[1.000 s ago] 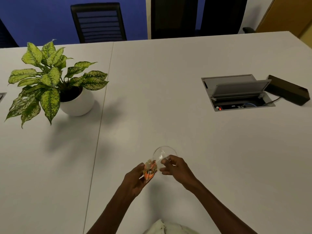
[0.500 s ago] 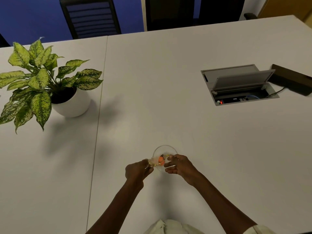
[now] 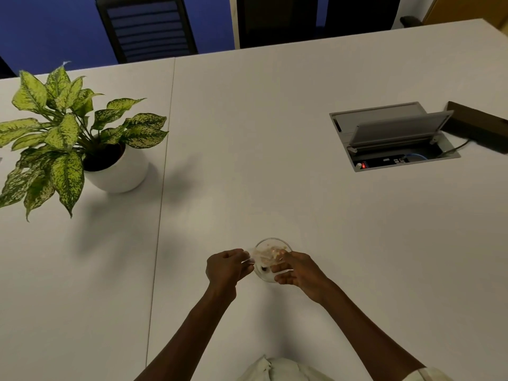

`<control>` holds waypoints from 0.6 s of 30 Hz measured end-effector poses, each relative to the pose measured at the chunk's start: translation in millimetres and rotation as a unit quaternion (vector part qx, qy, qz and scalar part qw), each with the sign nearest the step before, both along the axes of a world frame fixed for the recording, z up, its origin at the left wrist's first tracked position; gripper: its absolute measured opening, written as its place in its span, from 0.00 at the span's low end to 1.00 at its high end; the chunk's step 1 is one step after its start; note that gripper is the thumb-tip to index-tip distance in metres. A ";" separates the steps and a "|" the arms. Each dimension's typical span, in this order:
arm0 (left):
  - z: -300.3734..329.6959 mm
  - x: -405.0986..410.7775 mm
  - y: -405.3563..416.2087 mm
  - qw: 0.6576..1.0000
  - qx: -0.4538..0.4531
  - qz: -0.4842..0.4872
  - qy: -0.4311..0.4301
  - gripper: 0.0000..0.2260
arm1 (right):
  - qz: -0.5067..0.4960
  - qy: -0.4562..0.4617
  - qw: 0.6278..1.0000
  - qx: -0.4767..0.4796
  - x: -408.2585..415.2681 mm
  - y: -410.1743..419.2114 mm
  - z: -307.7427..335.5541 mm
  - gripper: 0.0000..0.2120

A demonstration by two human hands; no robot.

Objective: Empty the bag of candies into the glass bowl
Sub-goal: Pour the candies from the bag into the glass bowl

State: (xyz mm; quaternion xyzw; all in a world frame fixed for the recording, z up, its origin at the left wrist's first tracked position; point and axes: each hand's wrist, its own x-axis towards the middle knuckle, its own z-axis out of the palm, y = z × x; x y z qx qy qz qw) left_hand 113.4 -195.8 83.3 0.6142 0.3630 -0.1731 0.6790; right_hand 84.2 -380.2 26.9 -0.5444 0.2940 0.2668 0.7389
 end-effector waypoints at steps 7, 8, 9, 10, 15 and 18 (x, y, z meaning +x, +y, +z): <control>4.9 -4.8 -6.3 1.000 0.013 -0.020 -0.003 0.04 | -0.033 0.015 0.999 0.037 -4.5 -7.1 -4.2 0.19; 5.9 -5.7 -6.8 1.000 0.014 -0.022 -0.005 0.06 | -0.038 0.019 0.998 0.042 -5.1 -8.4 -4.5 0.20; 6.6 -6.7 -7.0 1.000 0.013 -0.024 -0.007 0.08 | -0.046 0.025 0.997 0.048 -5.8 -9.7 -4.9 0.21; 7.4 -7.6 -6.9 1.000 0.011 -0.028 -0.007 0.10 | -0.056 0.034 0.996 0.055 -6.0 -10.6 -5.1 0.23; 10.9 -20.5 -2.3 0.997 0.008 -0.080 -0.014 0.14 | -0.062 0.036 0.996 0.053 -3.9 -14.5 1.3 0.21; 8.0 -31.1 4.8 0.996 -0.006 -0.084 -0.013 0.17 | -0.057 0.002 0.998 0.036 -2.6 -14.1 10.2 0.15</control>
